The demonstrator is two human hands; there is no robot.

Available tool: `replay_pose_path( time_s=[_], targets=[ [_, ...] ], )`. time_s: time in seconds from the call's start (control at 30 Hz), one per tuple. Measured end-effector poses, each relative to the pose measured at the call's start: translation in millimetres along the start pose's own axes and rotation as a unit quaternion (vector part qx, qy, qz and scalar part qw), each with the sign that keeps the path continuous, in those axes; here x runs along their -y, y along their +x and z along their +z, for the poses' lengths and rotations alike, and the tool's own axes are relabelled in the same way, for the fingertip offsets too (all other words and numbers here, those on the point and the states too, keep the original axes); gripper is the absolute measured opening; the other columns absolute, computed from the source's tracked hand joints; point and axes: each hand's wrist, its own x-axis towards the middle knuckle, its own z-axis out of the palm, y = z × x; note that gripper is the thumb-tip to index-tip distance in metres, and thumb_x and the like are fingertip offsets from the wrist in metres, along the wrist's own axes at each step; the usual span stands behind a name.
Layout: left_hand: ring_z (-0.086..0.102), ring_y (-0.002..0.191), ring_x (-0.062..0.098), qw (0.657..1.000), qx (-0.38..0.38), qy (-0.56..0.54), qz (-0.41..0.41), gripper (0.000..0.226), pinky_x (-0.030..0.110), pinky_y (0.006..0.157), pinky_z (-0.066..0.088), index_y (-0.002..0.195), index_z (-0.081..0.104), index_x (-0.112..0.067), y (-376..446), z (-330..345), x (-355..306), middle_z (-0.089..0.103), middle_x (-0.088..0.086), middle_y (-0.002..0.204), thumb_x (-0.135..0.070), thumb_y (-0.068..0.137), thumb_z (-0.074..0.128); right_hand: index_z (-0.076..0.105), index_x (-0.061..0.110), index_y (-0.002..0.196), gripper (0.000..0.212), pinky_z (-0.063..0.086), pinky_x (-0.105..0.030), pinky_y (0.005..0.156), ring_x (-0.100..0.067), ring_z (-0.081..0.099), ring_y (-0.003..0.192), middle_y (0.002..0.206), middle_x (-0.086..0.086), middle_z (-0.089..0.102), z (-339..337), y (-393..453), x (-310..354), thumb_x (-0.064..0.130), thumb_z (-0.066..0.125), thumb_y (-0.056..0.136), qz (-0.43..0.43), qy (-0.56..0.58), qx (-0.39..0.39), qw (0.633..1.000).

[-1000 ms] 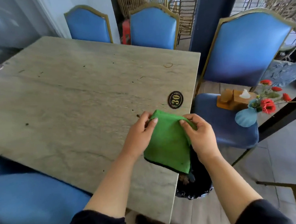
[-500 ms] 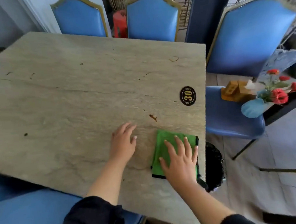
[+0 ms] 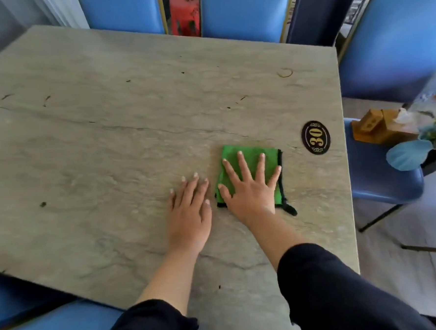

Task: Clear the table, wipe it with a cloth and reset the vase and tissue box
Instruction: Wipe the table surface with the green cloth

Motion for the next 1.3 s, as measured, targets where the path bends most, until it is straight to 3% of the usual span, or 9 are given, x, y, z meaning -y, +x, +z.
replay_pose_path(
  time_s=[0.1,0.27,0.37,0.63,0.7,0.9,1.07,1.17,1.3],
  targets=[
    [0.036,0.138,0.019,0.999,0.002,-0.008,0.031,0.053,0.032,0.112,0.028,0.141,0.042,-0.018,3,-6,18,0.038,-0.005,0.15,-0.026,0.093,0.022,-0.015,0.049,0.144,0.061,-0.012,-0.067,0.109,-0.037,-0.027,0.141,0.158,0.01,-0.018,12,-46,-5,0.068,0.005,0.089,-0.077,-0.025,0.0,0.997],
    [0.02,0.145,0.019,0.999,0.003,0.04,0.036,0.052,0.045,0.116,0.021,0.144,0.034,-0.028,7,-9,26,0.024,-0.001,0.157,-0.026,0.093,0.025,-0.014,0.048,0.145,0.065,-0.006,-0.067,0.11,-0.037,-0.021,0.143,0.159,0.006,-0.018,-7,-8,-68,0.068,0.006,0.088,0.132,-0.023,0.003,0.991],
    [0.017,0.146,0.02,0.998,0.004,0.051,0.024,0.056,0.048,0.117,0.017,0.147,0.03,-0.017,12,-8,23,0.023,0.005,0.157,-0.028,0.092,0.021,-0.009,0.043,0.148,0.067,-0.005,-0.07,0.108,-0.041,-0.019,0.143,0.16,0.004,-0.017,-19,46,-56,0.067,0.009,0.088,0.199,0.013,-0.006,0.98],
    [0.022,0.144,0.022,0.999,-0.022,-0.027,0.024,0.062,0.036,0.119,0.004,0.142,0.036,0.0,14,-11,31,0.03,0.012,0.153,-0.028,0.091,0.014,-0.01,0.047,0.147,0.063,-0.01,-0.066,0.11,-0.036,-0.024,0.142,0.159,0.007,-0.017,9,-8,38,0.067,0.007,0.089,-0.108,-0.027,-0.008,0.994],
    [0.02,0.145,0.022,0.999,-0.023,-0.031,0.027,0.065,0.036,0.12,0.004,0.141,0.037,0.0,17,-14,31,0.028,0.011,0.154,-0.03,0.09,0.01,-0.009,0.051,0.145,0.061,-0.011,-0.063,0.112,-0.033,-0.021,0.144,0.16,0.01,-0.012,14,-37,14,0.068,0.008,0.089,-0.11,-0.033,-0.018,0.993],
    [0.011,0.147,0.018,0.999,0.0,-0.025,0.023,0.075,0.034,0.12,0.002,0.145,0.031,-0.004,16,-12,29,0.019,0.008,0.158,-0.037,0.085,0.0,-0.012,0.047,0.146,0.064,-0.011,-0.064,0.111,-0.032,-0.027,0.142,0.158,0.008,-0.021,8,-44,-17,0.067,0.009,0.089,0.115,0.015,0.017,0.993],
    [0.012,0.146,0.016,0.993,0.022,-0.116,0.007,0.064,0.032,0.119,0.005,0.144,0.034,-0.005,16,-23,30,0.02,0.007,0.157,-0.029,0.09,0.009,-0.013,0.043,0.147,0.062,-0.014,-0.067,0.108,-0.036,-0.031,0.139,0.156,0.003,-0.025,27,-99,65,0.064,0.008,0.092,-0.094,-0.007,0.023,0.995],
    [0.008,0.146,0.013,0.989,0.056,-0.138,-0.007,0.048,0.029,0.119,0.001,0.146,0.029,-0.007,16,-27,32,0.015,0.004,0.159,-0.016,0.1,0.02,0.01,0.045,0.149,0.062,-0.003,-0.065,0.111,-0.036,-0.01,0.146,0.161,0.004,0.002,47,-160,62,0.064,0.023,0.091,-0.213,-0.001,0.004,0.977],
    [-0.003,0.147,0.016,0.995,0.094,-0.015,-0.007,0.06,0.034,0.118,-0.004,0.15,0.013,-0.008,10,-17,34,-0.001,0.005,0.16,-0.035,0.1,0.03,0.012,0.048,0.148,0.061,0.008,-0.064,0.113,-0.033,0.004,0.147,0.16,0.006,0.014,45,-175,-7,0.067,0.023,0.09,-0.156,-0.046,-0.022,0.986]
  ],
)
